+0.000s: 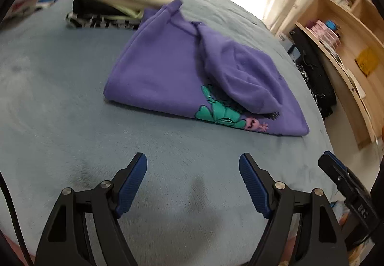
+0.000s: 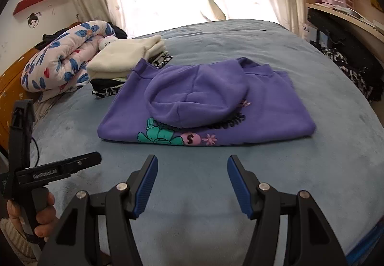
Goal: Fold large clothes
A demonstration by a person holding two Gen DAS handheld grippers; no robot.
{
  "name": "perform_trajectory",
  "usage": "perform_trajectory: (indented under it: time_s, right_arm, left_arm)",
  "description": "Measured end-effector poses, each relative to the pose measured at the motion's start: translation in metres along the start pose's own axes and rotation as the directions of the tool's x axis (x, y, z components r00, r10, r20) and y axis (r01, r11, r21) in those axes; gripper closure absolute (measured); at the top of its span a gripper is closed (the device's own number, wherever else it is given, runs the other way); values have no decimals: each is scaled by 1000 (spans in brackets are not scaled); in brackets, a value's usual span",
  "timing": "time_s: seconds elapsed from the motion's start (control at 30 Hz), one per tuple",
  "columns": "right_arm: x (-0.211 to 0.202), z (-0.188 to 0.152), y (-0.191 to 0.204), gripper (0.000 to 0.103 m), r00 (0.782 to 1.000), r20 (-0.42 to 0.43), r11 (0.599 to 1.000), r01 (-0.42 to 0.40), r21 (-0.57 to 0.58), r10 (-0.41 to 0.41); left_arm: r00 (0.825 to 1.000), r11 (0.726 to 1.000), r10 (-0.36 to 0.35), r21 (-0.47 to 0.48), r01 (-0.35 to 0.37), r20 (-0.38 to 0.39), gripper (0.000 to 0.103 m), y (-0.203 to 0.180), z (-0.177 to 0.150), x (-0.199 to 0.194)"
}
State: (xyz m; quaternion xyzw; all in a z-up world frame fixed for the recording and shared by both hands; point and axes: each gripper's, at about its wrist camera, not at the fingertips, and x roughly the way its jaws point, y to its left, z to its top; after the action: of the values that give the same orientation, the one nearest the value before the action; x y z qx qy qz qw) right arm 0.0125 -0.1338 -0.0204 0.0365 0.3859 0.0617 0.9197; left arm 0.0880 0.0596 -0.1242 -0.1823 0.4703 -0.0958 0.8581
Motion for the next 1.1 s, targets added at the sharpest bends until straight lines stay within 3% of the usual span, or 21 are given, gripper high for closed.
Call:
perform_trajectory:
  time_s: [0.2,0.47,0.77,1.1]
  right_arm:
    - [25,12,8,43,999,31,999,-14,-41,15]
    - [63,36,9,43,999,36,999,-31,-38,32]
    - [86,58,9,43,996,75,999,-39,-24,40]
    - [104,61,7,43,997,48,999,-53,-8,53]
  left_arm:
    - [999,999,-8,-42,5,-54,25,13,10,37]
    - [997,994,-40,-101,33,-67,25,31,29,73]
    - [994,976,-112,-188,108,-13,25,54,53,100]
    - [976,930,-205,-295,218,74,26,77,81,122]
